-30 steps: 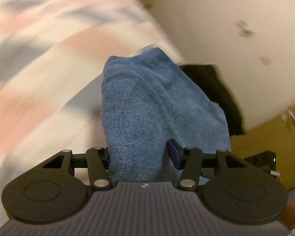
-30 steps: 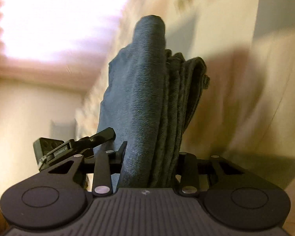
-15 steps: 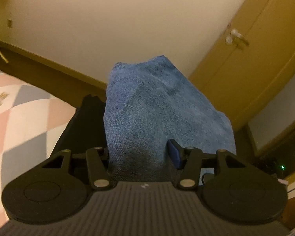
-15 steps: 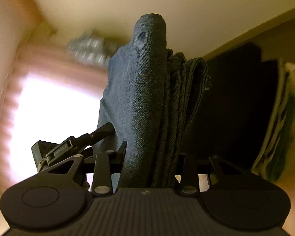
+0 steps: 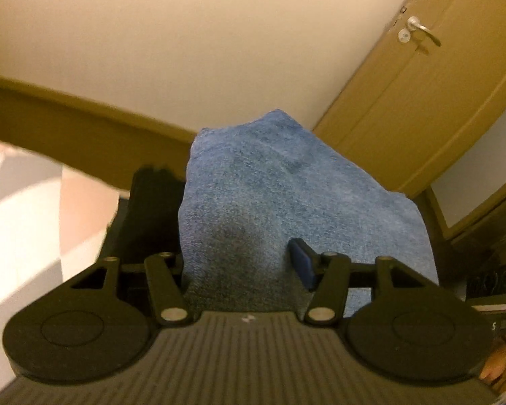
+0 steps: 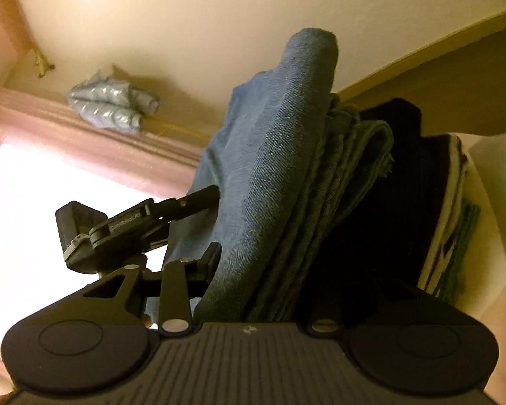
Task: Fold clothes
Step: 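Lift the folded jeans with both tools and carry them toward the clothes stack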
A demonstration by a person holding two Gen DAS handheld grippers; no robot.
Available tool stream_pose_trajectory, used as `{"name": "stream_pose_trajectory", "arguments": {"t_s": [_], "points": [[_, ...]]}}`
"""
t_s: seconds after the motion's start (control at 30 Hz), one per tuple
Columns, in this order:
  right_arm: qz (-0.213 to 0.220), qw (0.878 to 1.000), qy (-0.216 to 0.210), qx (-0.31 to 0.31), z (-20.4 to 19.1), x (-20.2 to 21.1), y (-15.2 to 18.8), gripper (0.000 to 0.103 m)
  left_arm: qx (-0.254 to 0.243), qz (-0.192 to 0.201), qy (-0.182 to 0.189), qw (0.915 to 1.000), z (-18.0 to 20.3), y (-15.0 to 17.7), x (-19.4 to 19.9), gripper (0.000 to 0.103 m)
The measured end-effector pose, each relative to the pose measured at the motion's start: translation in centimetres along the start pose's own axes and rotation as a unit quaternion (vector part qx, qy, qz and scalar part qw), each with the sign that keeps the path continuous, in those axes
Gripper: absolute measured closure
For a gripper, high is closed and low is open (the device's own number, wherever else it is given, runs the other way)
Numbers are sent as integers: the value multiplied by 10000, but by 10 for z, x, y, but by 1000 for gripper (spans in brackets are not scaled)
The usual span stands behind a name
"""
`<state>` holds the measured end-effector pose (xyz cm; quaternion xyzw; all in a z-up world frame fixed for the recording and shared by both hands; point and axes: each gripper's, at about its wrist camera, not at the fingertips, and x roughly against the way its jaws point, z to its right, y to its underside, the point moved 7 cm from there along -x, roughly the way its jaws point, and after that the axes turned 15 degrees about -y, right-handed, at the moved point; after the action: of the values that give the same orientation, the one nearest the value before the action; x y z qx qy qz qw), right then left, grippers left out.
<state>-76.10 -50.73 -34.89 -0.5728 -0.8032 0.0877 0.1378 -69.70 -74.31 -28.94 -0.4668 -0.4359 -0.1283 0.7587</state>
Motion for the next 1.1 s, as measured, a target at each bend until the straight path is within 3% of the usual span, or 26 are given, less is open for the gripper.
{"name": "stream_pose_trajectory", "arguments": {"t_s": [0.17, 0.27, 0.3, 0.37, 0.47, 0.57, 0.7, 0.83, 0.93, 1.03, 1.1], "points": [[-75, 9995, -285, 132, -23, 2, -8, 63, 37, 508, 13, 9987, -2, -10, 24, 47], [-287, 9995, 2, -156, 0, -8, -7, 60, -245, 49, -762, 9968, -11, 17, -12, 45], [-390, 9987, 142, -308, 11, -13, -6, 61, -142, -129, -894, 9958, -18, 28, -25, 44], [-529, 9962, 143, -672, 25, -12, -7, 63, 168, -20, -859, 9962, -26, 37, -27, 41], [-806, 9962, 221, -254, 13, -5, -13, 47, 259, 181, -983, 9946, -29, 36, -17, 44], [-863, 9949, 443, 281, 2, 16, -19, 41, 37, 433, -1307, 9905, -19, 31, 3, 53], [-639, 9866, 825, 1255, -13, 33, -39, 41, 314, 991, -1600, 9816, -3, 34, 53, 53], [-164, 9631, 1107, 2449, -45, 40, -59, 42, 469, 1252, -1141, 9844, 50, 66, 87, 54], [-104, 9396, 983, 3276, -65, 30, -62, 42, 652, 1267, -885, 9858, 90, 100, 90, 58], [-267, 9018, 873, 4224, -70, 18, -56, 42, 715, 1290, -1105, 9829, 113, 128, 84, 63], [-485, 8755, 938, 4716, -54, 6, -41, 44, 413, 1421, -1449, 9783, 126, 144, 73, 62]]}}
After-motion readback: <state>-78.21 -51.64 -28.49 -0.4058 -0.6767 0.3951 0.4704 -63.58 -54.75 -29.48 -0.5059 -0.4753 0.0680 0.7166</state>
